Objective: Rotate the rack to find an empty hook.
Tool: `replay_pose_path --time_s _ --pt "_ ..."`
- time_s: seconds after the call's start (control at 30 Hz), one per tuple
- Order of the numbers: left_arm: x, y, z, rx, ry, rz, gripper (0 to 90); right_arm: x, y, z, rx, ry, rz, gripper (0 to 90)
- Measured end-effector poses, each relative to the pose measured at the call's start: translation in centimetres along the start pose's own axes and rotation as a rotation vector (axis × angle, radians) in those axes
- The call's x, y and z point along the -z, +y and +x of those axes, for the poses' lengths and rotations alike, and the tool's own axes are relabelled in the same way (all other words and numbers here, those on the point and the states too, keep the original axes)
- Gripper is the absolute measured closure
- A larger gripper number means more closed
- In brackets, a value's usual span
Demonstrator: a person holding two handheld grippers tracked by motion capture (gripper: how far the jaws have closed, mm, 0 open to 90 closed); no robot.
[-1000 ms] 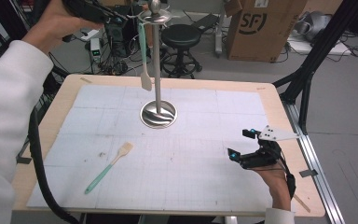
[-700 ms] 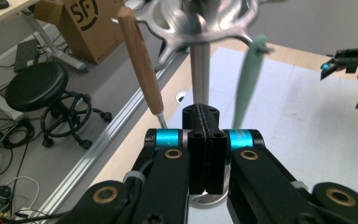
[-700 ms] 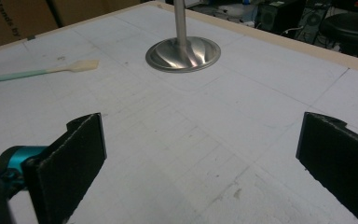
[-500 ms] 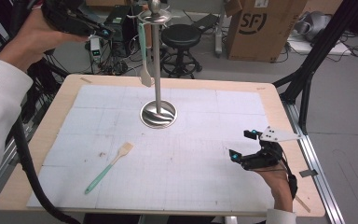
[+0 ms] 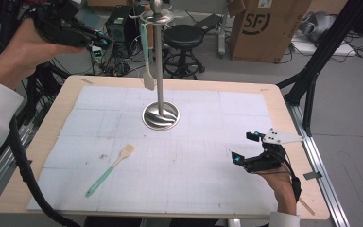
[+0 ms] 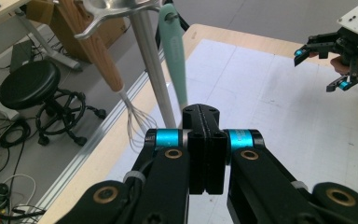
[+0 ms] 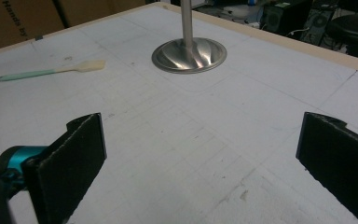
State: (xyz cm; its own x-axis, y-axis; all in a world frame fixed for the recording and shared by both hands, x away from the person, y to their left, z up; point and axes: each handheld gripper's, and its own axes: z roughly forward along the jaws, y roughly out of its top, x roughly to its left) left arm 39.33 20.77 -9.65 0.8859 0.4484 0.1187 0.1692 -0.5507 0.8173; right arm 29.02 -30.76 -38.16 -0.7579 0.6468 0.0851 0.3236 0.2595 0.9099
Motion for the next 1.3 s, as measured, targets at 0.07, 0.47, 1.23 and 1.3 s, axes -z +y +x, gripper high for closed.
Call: replay_pose_path --time_s 0.07,0.47,1.23,1.3 --pt "0.0 0.4 -0.3 -0.005 -0.001 -0.003 89.8 0.0 0.0 0.0 -0.001 0.002 0.002 0.0" --pt "-1.6 3.0 -1.8 -0.034 -0.011 -0.018 89.8 -0.5 -0.1 0.1 0.006 0.013 0.008 0.0" --pt "-6.3 5.3 0.3 -0.034 -0.045 -0.021 89.8 -0.9 -0.2 0.2 0.006 0.026 0.017 0.0" --pt "-6.5 5.3 0.5 -0.036 -0.047 -0.024 89.8 -0.9 -0.2 0.2 0.007 0.025 0.018 0.0"
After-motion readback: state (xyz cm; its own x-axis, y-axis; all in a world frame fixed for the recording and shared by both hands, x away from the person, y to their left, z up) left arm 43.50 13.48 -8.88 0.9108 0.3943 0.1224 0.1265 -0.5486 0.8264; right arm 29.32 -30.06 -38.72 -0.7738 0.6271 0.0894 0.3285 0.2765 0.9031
